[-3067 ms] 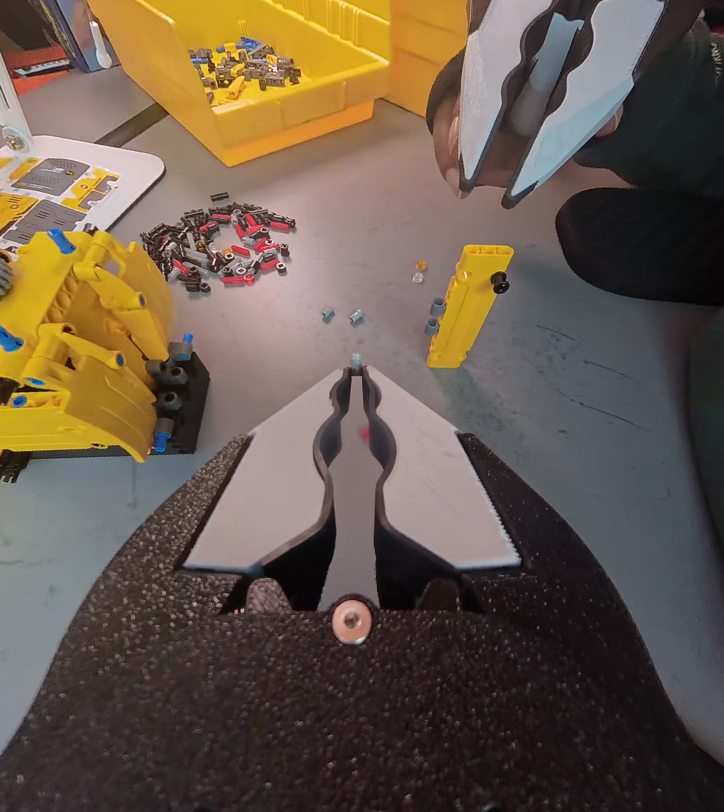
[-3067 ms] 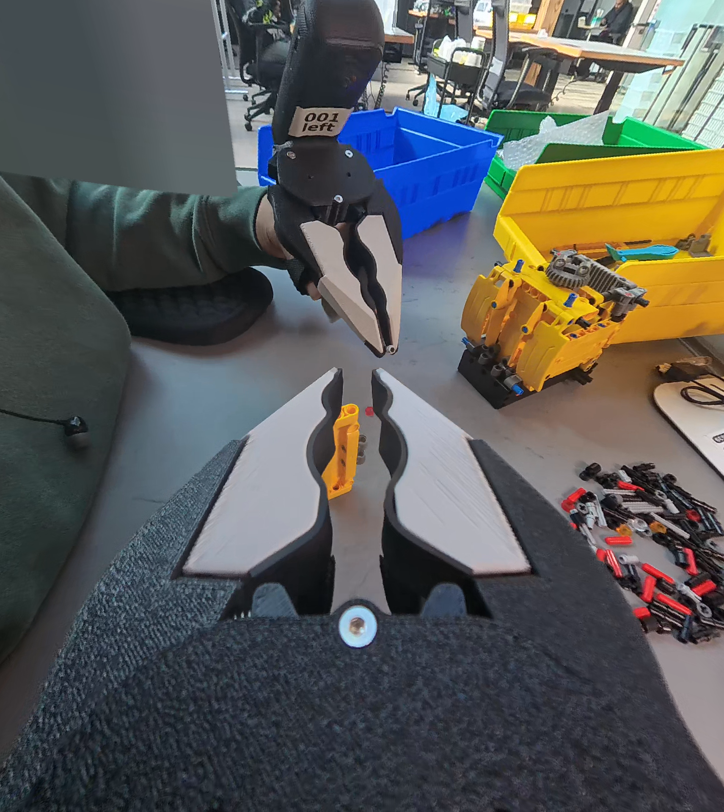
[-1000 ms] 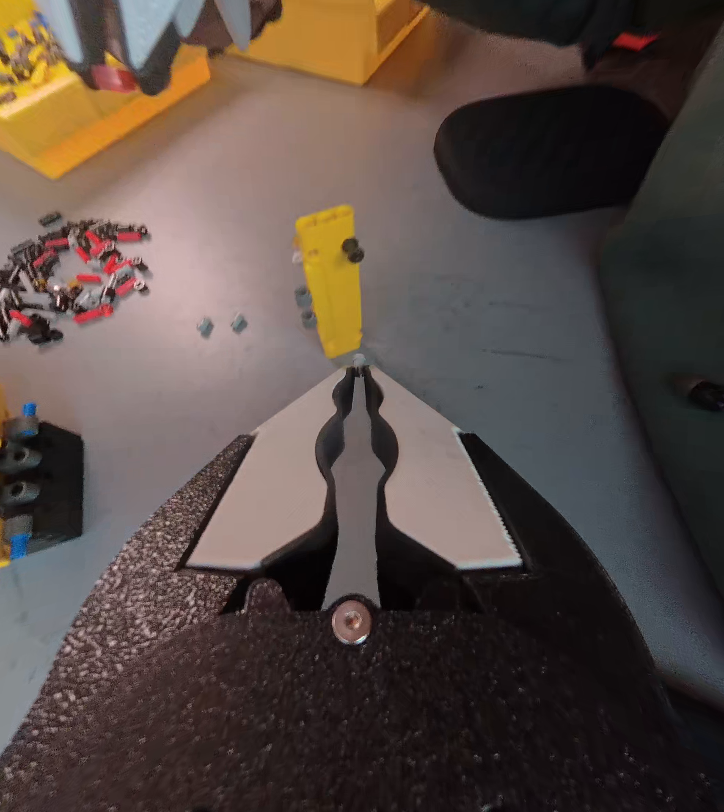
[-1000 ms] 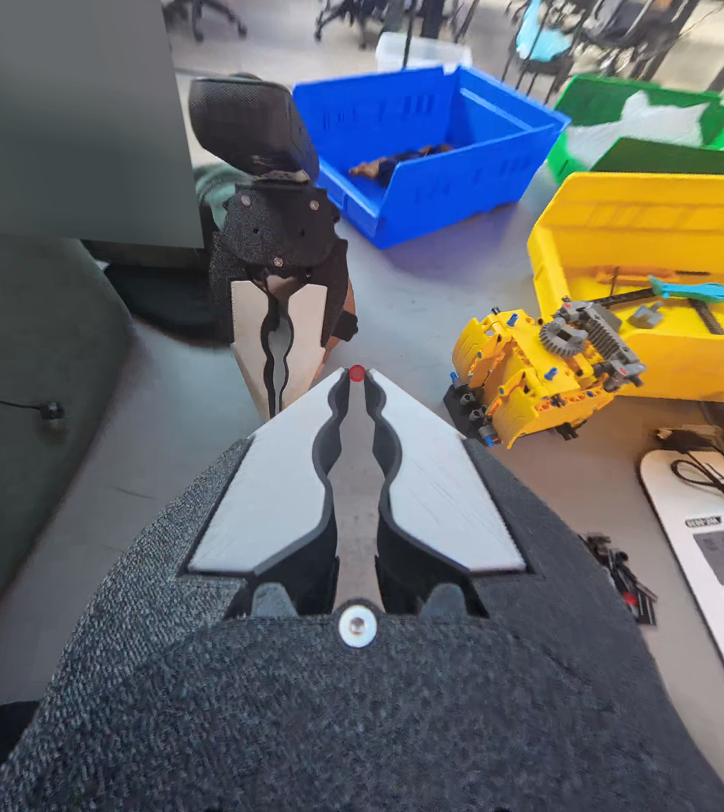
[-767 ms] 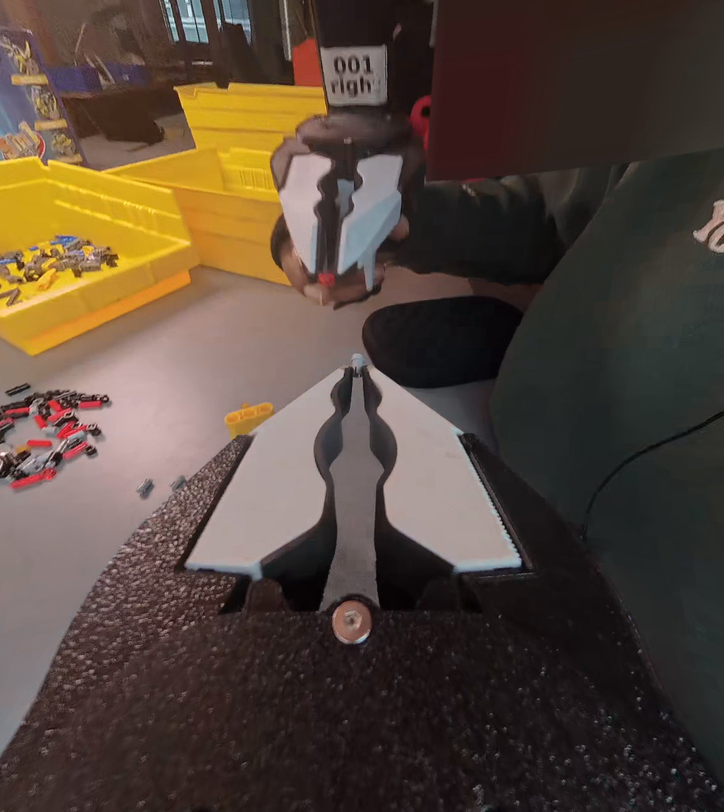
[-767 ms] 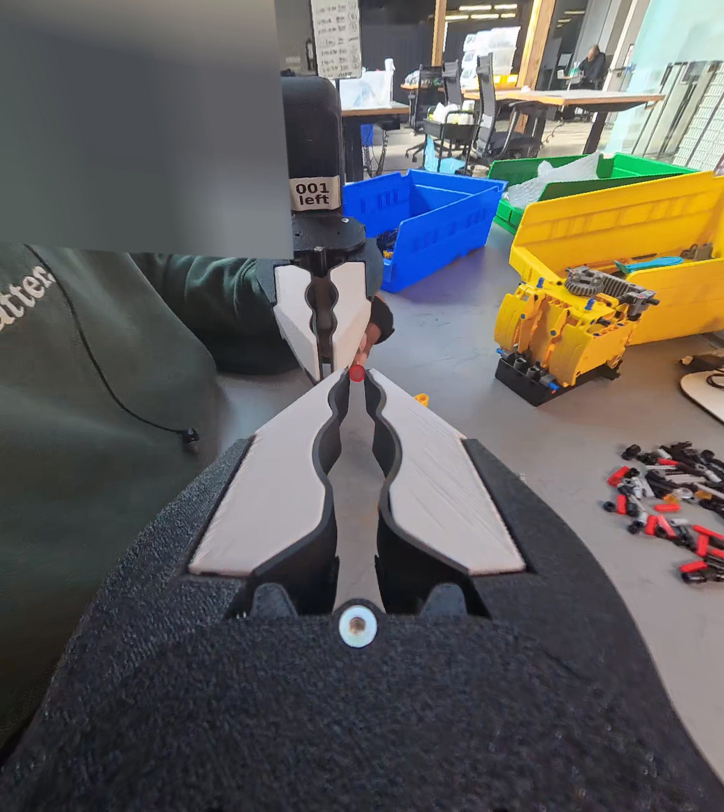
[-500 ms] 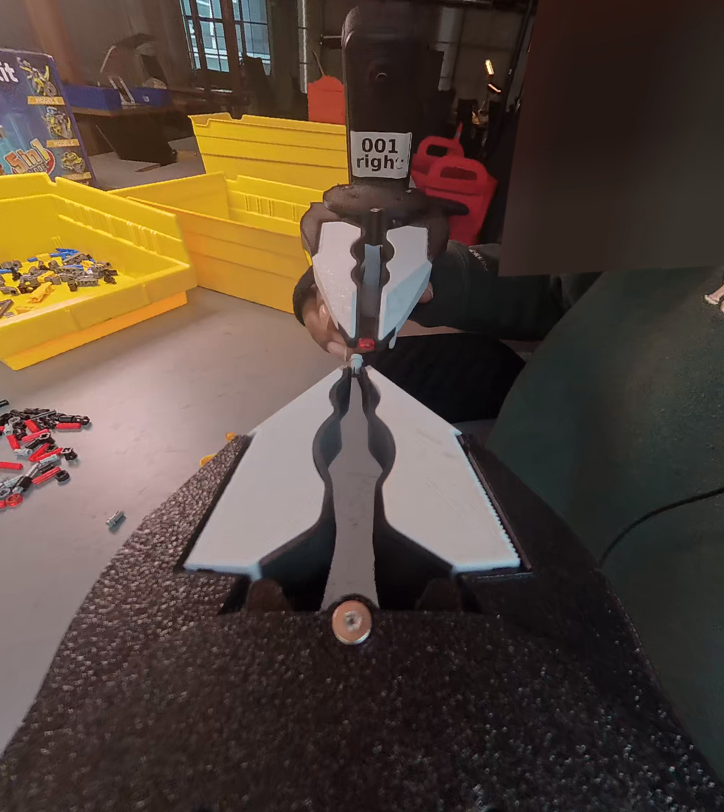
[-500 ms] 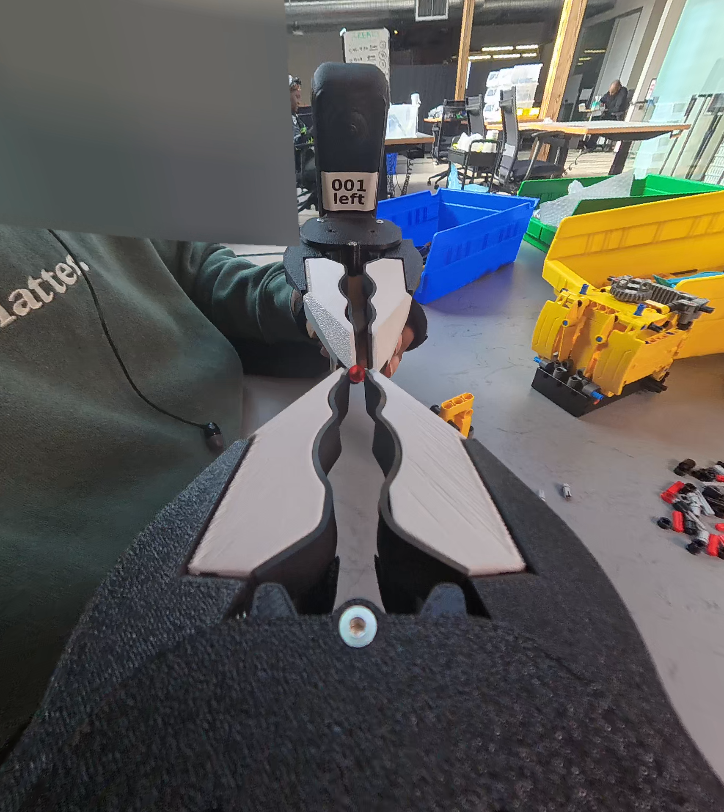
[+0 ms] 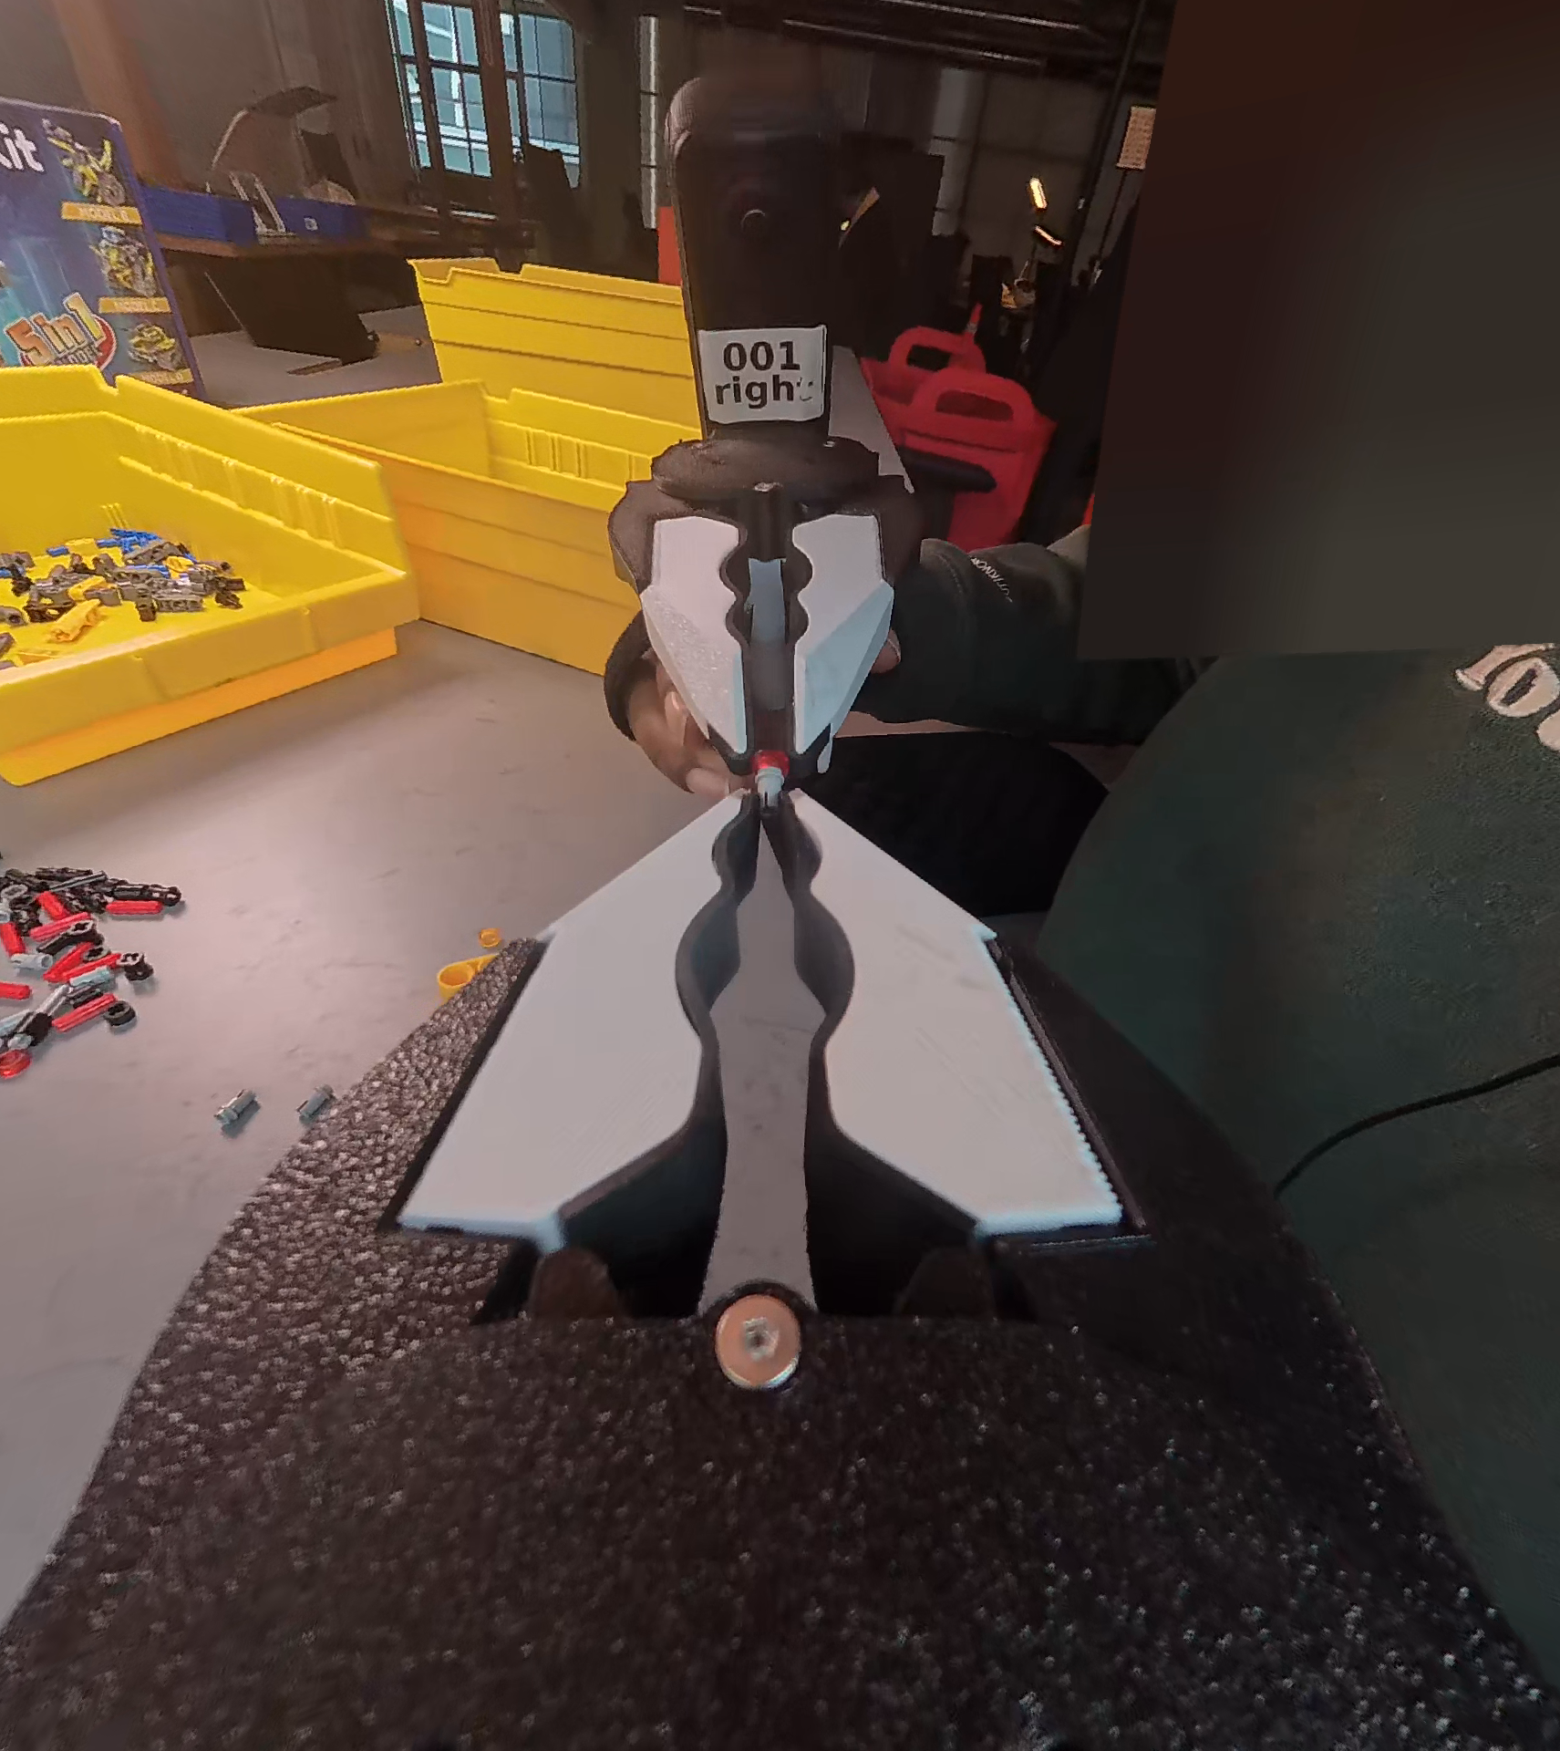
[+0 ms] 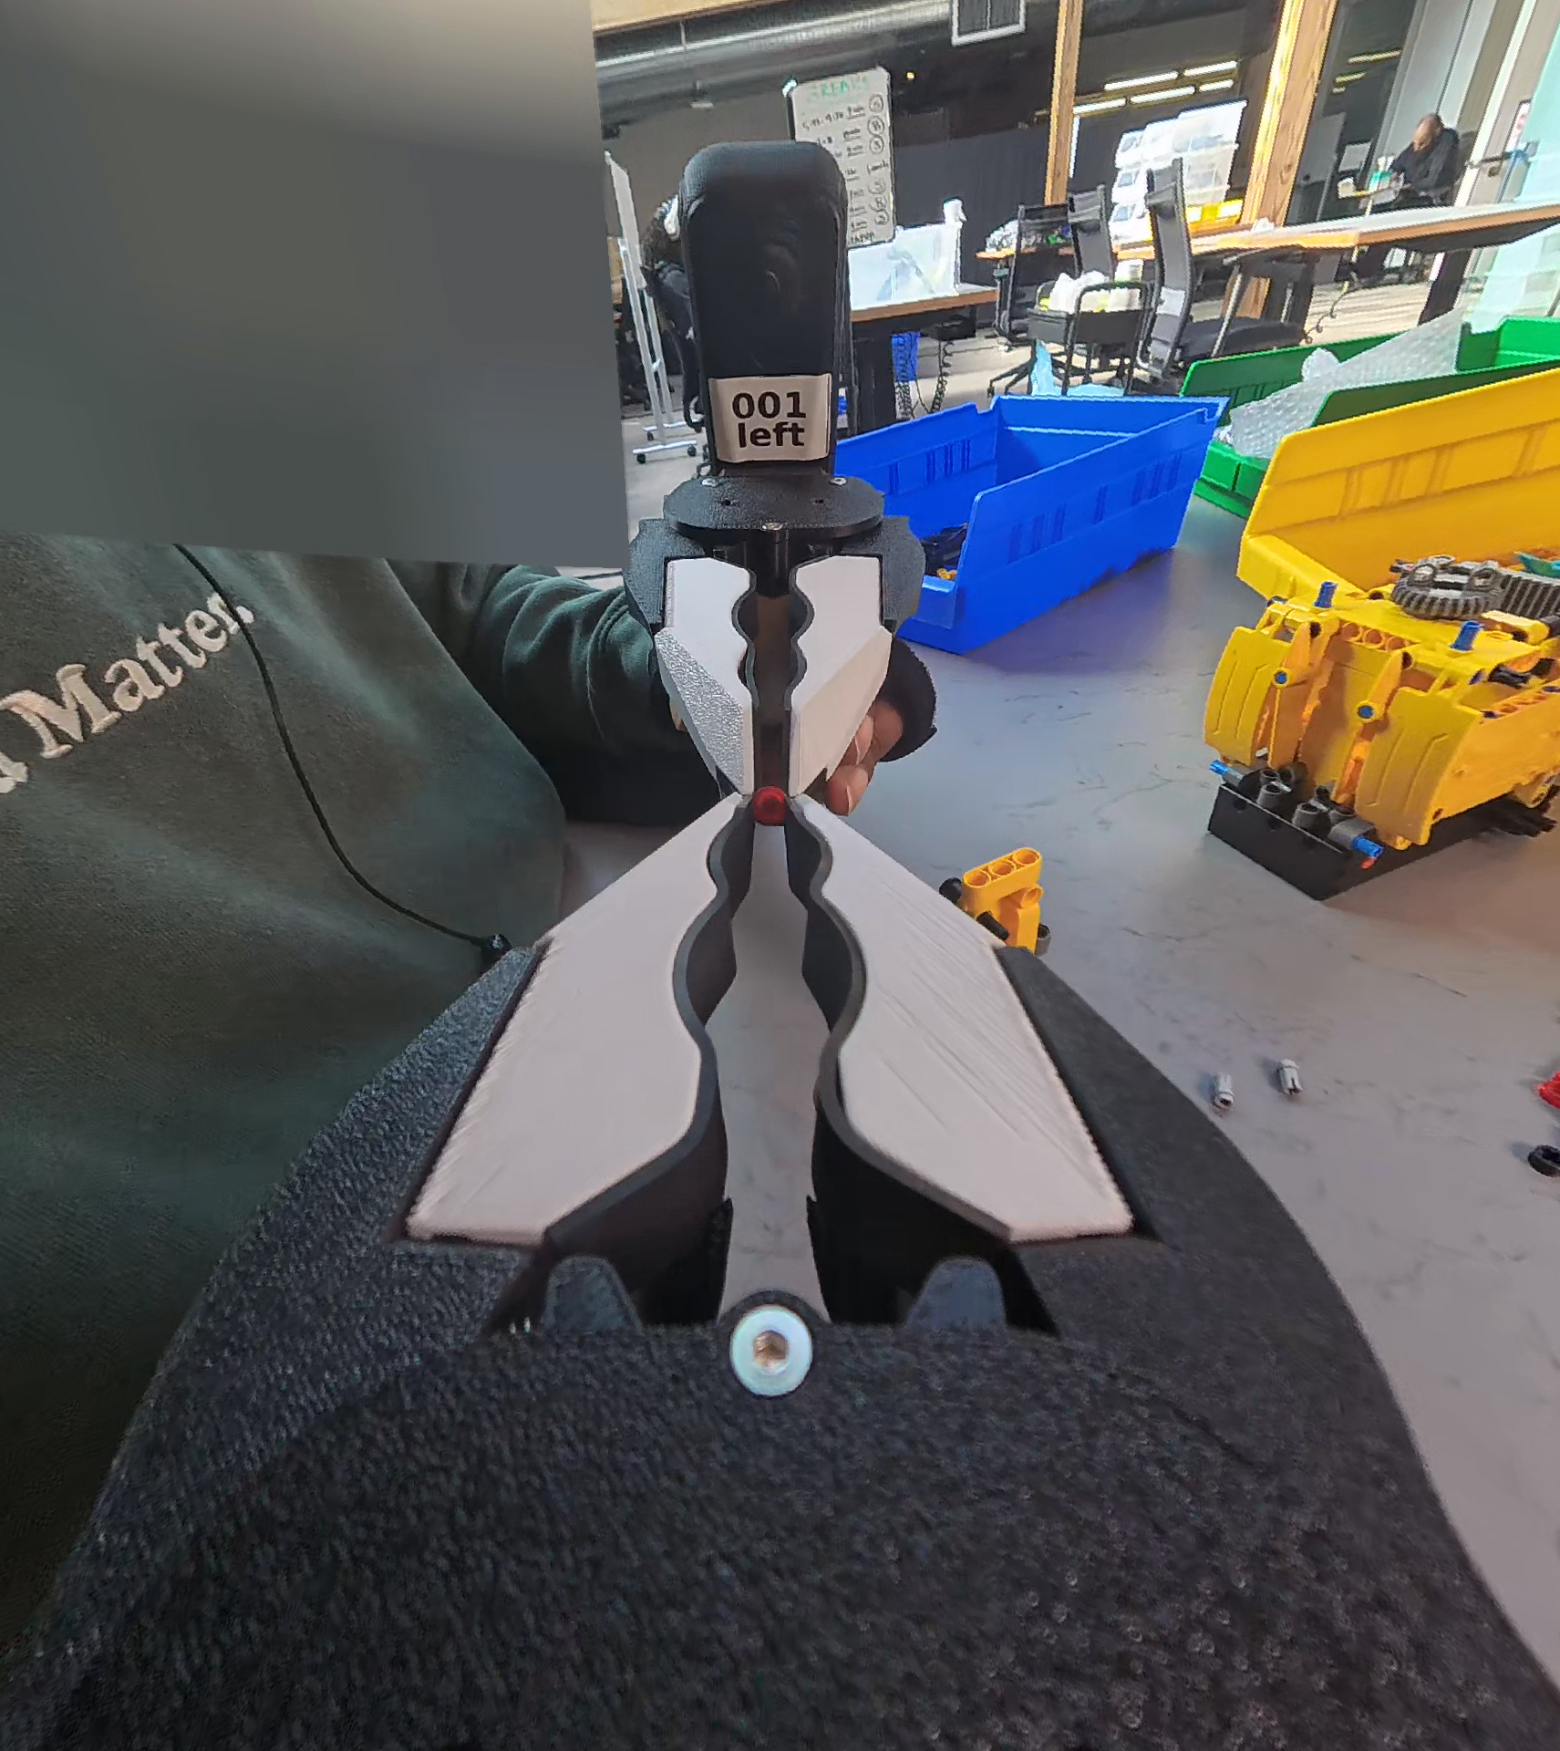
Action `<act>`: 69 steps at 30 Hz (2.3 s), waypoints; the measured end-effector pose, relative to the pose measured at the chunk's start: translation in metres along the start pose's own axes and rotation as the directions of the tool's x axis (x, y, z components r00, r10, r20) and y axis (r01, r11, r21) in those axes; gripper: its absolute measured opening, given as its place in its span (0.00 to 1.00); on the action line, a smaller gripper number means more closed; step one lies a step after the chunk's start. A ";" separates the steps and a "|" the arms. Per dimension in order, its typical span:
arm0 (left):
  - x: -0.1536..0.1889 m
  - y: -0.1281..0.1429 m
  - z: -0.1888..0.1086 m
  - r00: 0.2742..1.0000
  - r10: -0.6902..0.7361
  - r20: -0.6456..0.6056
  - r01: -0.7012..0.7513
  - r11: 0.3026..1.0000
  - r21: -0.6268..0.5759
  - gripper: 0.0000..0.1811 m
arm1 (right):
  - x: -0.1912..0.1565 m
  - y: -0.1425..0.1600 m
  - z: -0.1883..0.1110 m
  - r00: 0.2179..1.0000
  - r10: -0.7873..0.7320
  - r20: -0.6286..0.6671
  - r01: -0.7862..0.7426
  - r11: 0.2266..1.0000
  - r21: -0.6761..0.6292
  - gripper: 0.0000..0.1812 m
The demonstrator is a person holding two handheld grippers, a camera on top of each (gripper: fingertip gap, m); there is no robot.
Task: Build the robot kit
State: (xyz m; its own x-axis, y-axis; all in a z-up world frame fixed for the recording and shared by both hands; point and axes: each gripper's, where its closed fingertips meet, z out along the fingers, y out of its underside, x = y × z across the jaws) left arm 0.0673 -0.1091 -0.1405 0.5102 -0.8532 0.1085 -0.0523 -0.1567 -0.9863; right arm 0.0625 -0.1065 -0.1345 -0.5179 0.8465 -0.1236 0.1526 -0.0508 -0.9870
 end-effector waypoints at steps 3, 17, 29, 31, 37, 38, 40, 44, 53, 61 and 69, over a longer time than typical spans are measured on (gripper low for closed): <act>0.000 -0.002 -0.001 1.000 -0.013 -0.003 0.013 1.000 0.016 0.02 | 0.000 -0.002 0.001 1.000 0.003 0.009 -0.003 1.000 0.008 0.03; 0.005 -0.007 -0.002 0.998 -0.061 -0.025 0.063 0.996 0.068 0.01 | -0.005 -0.005 0.001 1.000 0.012 0.010 -0.012 0.998 0.059 0.03; 0.008 -0.015 -0.005 0.998 -0.064 -0.029 0.067 0.989 0.132 0.01 | -0.009 -0.011 0.002 0.998 0.043 0.050 -0.049 0.992 0.116 0.03; 0.009 -0.017 -0.006 0.998 -0.063 -0.027 0.067 0.987 0.144 0.01 | -0.009 -0.013 0.002 0.997 0.052 0.056 -0.059 0.989 0.134 0.03; 0.010 -0.022 -0.006 0.997 -0.069 -0.031 0.074 0.981 0.180 0.01 | -0.011 -0.018 0.001 0.994 0.074 0.080 -0.087 0.980 0.181 0.03; 0.011 -0.022 -0.006 0.997 -0.072 -0.038 0.078 0.980 0.185 0.01 | -0.012 -0.019 0.001 0.992 0.083 0.092 -0.099 0.977 0.189 0.03; 0.013 -0.024 -0.006 0.996 -0.075 -0.052 0.084 0.977 0.198 0.01 | -0.014 -0.020 0.001 0.988 0.100 0.116 -0.123 0.970 0.209 0.03; 0.017 -0.027 -0.007 0.994 -0.077 -0.076 0.093 0.970 0.225 0.01 | -0.018 -0.025 0.001 0.979 0.127 0.162 -0.164 0.956 0.242 0.03; 0.021 -0.030 -0.007 0.993 -0.075 -0.087 0.094 0.964 0.248 0.01 | -0.022 -0.029 0.002 0.966 0.155 0.207 -0.208 0.940 0.269 0.03; 0.013 -0.033 -0.010 0.950 -0.241 -0.196 0.291 0.913 0.286 0.01 | -0.012 -0.033 0.003 0.977 0.149 0.151 -0.186 0.945 0.270 0.03; 0.015 -0.046 -0.015 0.825 -0.403 -0.395 0.540 0.770 0.342 0.02 | -0.013 -0.045 0.005 0.947 0.229 0.223 -0.296 0.892 0.342 0.03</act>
State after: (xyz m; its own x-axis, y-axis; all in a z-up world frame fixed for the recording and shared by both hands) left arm 0.0643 -0.1223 -0.0914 0.1029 -0.8375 0.5366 0.5282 -0.4111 -0.7429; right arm 0.0580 -0.1179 -0.0886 -0.6436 0.6720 -0.3664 0.0021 -0.4771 -0.8788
